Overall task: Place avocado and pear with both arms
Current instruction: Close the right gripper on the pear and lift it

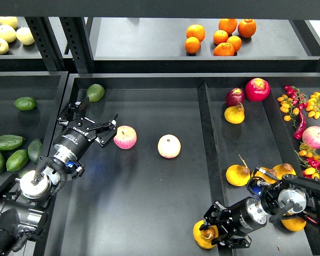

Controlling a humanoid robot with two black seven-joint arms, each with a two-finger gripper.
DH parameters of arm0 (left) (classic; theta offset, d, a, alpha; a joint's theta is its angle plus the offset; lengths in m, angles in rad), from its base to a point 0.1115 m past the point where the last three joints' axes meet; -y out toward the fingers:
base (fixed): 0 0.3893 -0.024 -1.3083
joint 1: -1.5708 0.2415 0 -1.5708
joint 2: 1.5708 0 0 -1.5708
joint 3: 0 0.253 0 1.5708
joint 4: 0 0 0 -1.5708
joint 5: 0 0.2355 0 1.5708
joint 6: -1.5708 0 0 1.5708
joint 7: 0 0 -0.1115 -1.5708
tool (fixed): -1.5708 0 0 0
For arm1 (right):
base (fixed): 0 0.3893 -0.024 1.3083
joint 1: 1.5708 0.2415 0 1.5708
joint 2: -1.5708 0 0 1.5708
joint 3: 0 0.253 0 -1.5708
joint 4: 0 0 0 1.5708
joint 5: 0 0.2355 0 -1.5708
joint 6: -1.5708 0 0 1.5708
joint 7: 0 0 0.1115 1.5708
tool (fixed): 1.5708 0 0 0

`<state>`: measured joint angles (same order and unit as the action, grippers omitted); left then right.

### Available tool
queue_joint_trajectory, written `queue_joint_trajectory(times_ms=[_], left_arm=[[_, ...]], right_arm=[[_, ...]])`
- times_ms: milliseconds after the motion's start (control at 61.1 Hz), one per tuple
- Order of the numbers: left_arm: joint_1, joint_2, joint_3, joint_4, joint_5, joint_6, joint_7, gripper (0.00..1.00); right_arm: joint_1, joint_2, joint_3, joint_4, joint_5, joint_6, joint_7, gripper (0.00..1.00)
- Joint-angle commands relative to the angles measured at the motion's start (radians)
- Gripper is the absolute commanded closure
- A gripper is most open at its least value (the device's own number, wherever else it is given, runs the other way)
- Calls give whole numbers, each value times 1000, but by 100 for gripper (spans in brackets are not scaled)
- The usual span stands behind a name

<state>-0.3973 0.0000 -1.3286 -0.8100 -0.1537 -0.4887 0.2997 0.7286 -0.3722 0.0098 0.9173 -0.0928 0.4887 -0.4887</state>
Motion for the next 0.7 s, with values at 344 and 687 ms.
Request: queue_joint_trajectory(times_ms=[344,687], left_arm=[[0,0,2,2,-1,0,1,1],[0,0,3,-5,0,0,2,1]], right_arm=[[-2,-1,142,-3,30,0,0,95],[144,-122,142,6,169,0,0,95]])
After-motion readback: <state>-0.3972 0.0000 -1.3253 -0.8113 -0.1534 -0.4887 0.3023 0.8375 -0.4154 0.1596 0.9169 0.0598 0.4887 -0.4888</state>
